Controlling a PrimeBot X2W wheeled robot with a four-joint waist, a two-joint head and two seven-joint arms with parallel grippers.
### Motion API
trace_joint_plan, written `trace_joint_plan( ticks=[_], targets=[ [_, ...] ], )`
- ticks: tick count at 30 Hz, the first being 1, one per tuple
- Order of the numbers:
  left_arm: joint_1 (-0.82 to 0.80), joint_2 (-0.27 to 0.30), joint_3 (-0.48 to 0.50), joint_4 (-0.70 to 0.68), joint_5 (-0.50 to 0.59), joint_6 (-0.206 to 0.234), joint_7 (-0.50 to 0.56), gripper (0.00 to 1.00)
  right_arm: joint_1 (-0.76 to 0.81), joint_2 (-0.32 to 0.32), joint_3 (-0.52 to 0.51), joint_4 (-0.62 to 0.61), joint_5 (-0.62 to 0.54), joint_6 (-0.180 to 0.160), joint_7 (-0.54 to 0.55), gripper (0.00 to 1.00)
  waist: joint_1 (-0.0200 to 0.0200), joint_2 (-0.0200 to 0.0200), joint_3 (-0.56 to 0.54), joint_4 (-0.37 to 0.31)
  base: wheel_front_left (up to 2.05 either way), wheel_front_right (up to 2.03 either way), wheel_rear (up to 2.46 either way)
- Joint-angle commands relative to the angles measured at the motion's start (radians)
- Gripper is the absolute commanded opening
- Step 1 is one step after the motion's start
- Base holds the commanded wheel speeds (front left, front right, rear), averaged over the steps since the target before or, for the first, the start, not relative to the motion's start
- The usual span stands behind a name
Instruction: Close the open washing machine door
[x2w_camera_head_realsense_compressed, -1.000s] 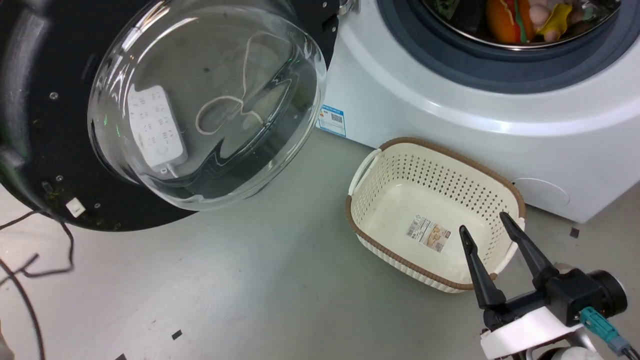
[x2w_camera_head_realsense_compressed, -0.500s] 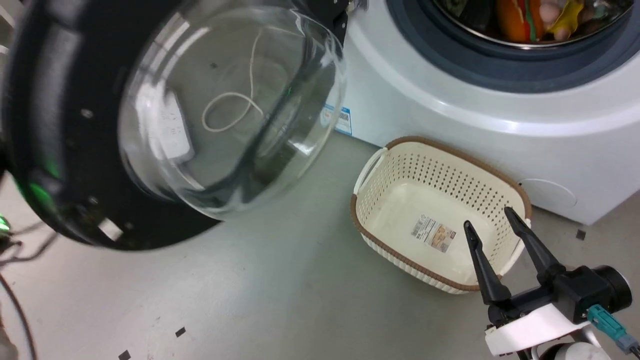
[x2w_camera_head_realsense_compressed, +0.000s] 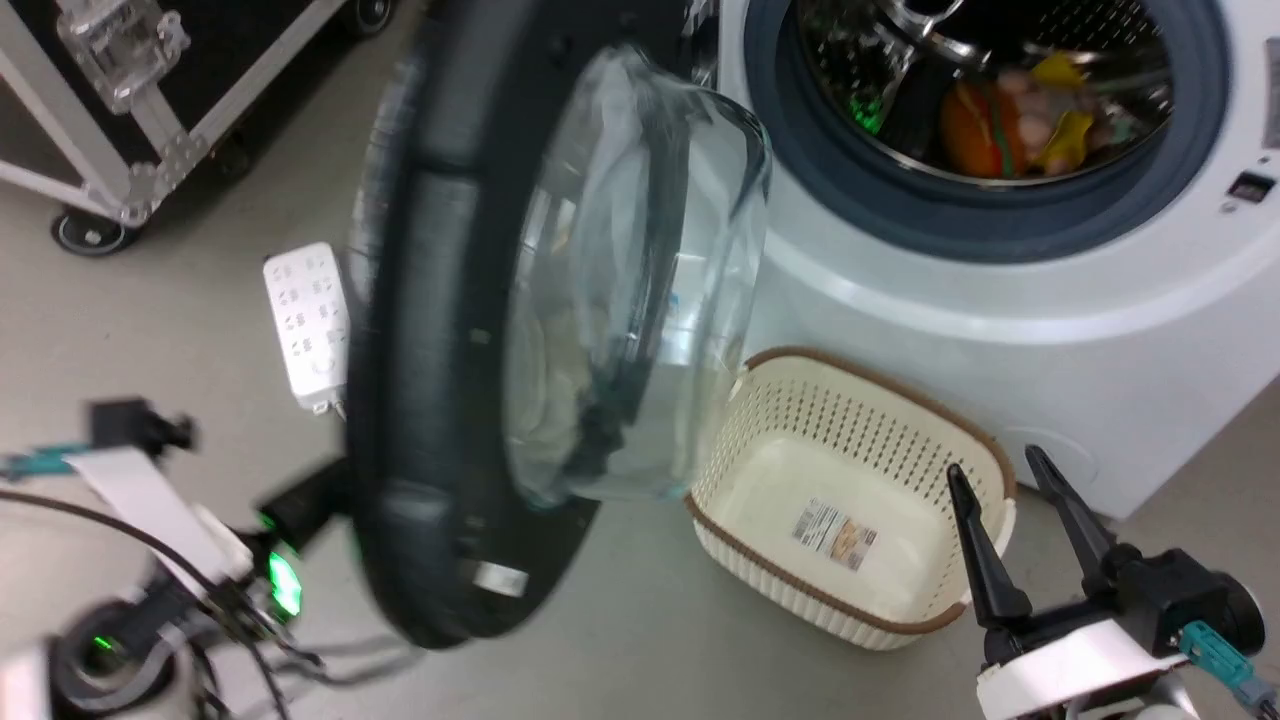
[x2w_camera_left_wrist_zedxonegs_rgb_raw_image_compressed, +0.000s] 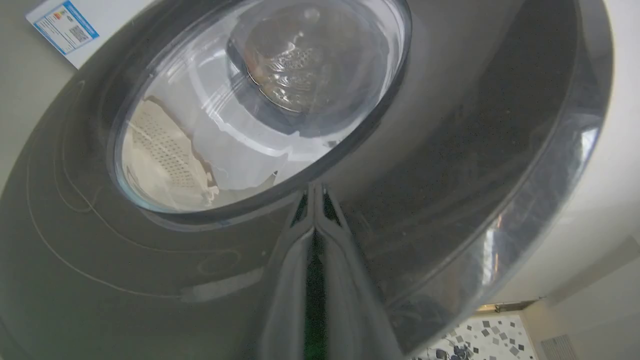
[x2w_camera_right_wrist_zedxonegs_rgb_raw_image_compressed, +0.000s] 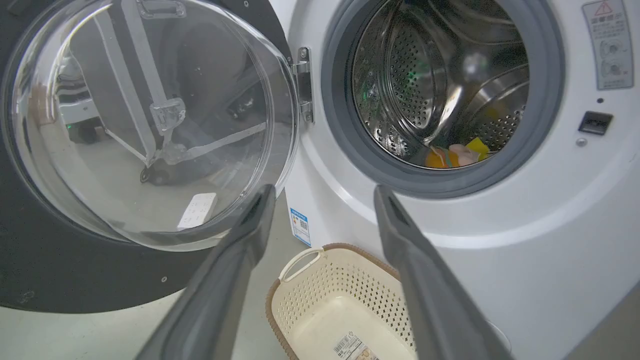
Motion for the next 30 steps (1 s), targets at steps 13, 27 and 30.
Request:
trace_joint_plan(
  ticks=[13,27,30],
  targets=[
    [0.275,-0.036,-0.338,-0.144,-0.174,0.023,-0.193,0.0,0.027,0.024,-0.038,0.018,-0.019,0.001,-0.005,1.0,0.0001,-0.0001,-0.068,-0.171,0.0,0.0,0.0],
    [0.114,-0.037,-0.629,-0.019,-0.25,-0.016,-0.577,0.0,-0.01,0.025,-0.074,-0.002,-0.017,0.001,-0.005,1.0,0.0001,-0.0001,0.081,-0.476,0.0,0.0,0.0],
    [0.013,-0.037,-0.667,0.006,-0.248,-0.017,-0.68,0.0,-0.029,0.026,-0.074,-0.006,-0.005,0.001,-0.005,1.0,0.0001,-0.0001,0.134,-0.536,0.0,0.0,0.0]
  ],
)
